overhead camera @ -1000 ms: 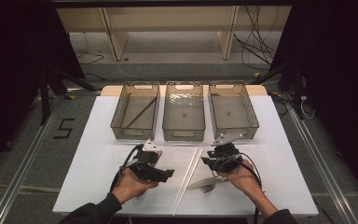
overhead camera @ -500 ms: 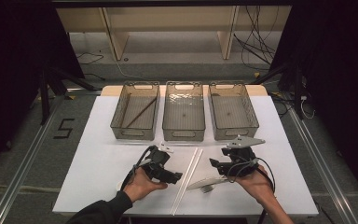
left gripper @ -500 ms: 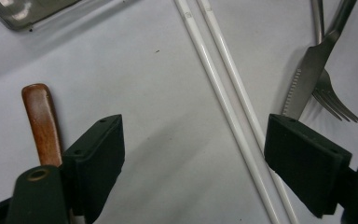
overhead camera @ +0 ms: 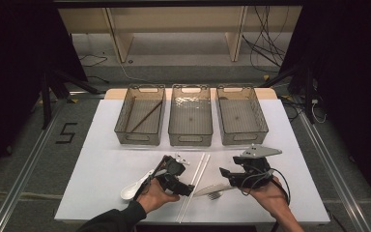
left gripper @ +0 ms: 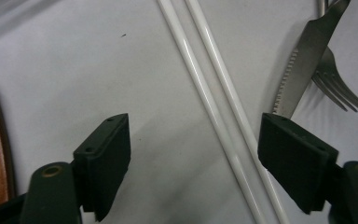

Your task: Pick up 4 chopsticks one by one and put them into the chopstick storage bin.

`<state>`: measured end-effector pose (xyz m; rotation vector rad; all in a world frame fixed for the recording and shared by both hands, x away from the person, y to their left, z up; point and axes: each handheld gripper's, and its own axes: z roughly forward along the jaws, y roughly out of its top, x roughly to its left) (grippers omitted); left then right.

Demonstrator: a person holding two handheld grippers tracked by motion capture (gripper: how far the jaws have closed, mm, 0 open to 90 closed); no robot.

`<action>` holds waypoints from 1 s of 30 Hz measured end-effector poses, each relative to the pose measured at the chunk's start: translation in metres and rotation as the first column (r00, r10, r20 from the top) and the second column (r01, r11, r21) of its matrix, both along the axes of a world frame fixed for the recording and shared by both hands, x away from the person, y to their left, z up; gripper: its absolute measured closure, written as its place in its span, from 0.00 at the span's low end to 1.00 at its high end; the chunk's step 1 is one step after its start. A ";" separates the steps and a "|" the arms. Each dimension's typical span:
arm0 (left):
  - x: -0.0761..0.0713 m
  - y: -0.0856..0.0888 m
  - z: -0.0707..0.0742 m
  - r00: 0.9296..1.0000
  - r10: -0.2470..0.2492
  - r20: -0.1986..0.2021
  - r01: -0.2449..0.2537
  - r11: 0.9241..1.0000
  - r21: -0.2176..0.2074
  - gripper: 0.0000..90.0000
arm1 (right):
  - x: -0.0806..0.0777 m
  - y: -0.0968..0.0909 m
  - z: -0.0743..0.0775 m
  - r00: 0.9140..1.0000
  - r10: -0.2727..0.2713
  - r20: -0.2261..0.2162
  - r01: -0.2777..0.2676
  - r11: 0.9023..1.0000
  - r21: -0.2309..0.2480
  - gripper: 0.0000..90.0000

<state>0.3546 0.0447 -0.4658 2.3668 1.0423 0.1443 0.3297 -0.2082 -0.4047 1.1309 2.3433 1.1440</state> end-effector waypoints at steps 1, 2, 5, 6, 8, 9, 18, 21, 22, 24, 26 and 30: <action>0.000 -0.001 -0.001 1.000 0.000 0.000 0.000 1.000 0.003 0.30 | 0.000 0.000 0.000 1.000 0.001 0.000 -0.001 1.000 0.001 0.41; -0.001 -0.002 -0.002 1.000 -0.005 0.001 0.005 1.000 0.010 0.31 | 0.000 0.000 0.000 1.000 0.002 0.000 -0.002 1.000 0.001 0.41; -0.001 -0.005 -0.005 1.000 -0.015 0.007 0.015 0.999 0.029 0.34 | 0.000 0.002 0.000 1.000 0.006 -0.002 -0.006 1.000 0.003 0.41; -0.001 -0.006 -0.006 1.000 -0.015 0.007 0.015 0.999 0.035 0.35 | 0.000 0.002 0.000 1.000 0.007 -0.002 -0.007 1.000 0.003 0.41; -0.001 -0.007 -0.007 1.000 -0.021 0.006 0.021 0.999 0.047 0.37 | -0.001 0.002 0.000 1.000 0.009 0.000 -0.009 1.000 0.004 0.41; -0.001 -0.008 -0.008 1.000 -0.022 0.007 0.022 0.998 0.051 0.38 | -0.001 0.002 0.000 1.000 0.009 0.001 -0.009 1.000 0.004 0.41; -0.005 -0.012 -0.008 0.998 -0.043 0.039 0.039 0.996 0.081 0.44 | -0.001 0.002 0.000 1.000 0.009 0.002 -0.009 1.000 0.005 0.41; -0.007 -0.013 -0.008 0.997 -0.062 0.042 0.059 0.995 0.080 0.51 | -0.001 0.002 0.000 1.000 0.010 0.002 -0.010 1.000 0.005 0.41; -0.007 -0.013 -0.008 0.997 -0.064 0.042 0.060 0.995 0.078 0.53 | -0.001 0.002 0.000 1.000 0.010 0.002 -0.010 1.000 0.005 0.41; -0.007 -0.012 -0.007 0.997 -0.065 0.039 0.062 0.995 0.074 0.58 | 0.000 0.002 0.000 1.000 0.009 0.002 -0.009 1.000 0.004 0.41; -0.006 -0.011 -0.007 0.997 -0.070 0.042 0.067 0.995 0.076 0.63 | 0.000 0.002 0.000 1.000 0.010 0.003 -0.010 1.000 0.005 0.41; -0.004 -0.008 -0.007 0.996 -0.077 0.036 0.074 0.994 0.075 0.72 | -0.001 0.001 0.001 1.000 0.010 0.006 -0.010 1.000 0.007 0.41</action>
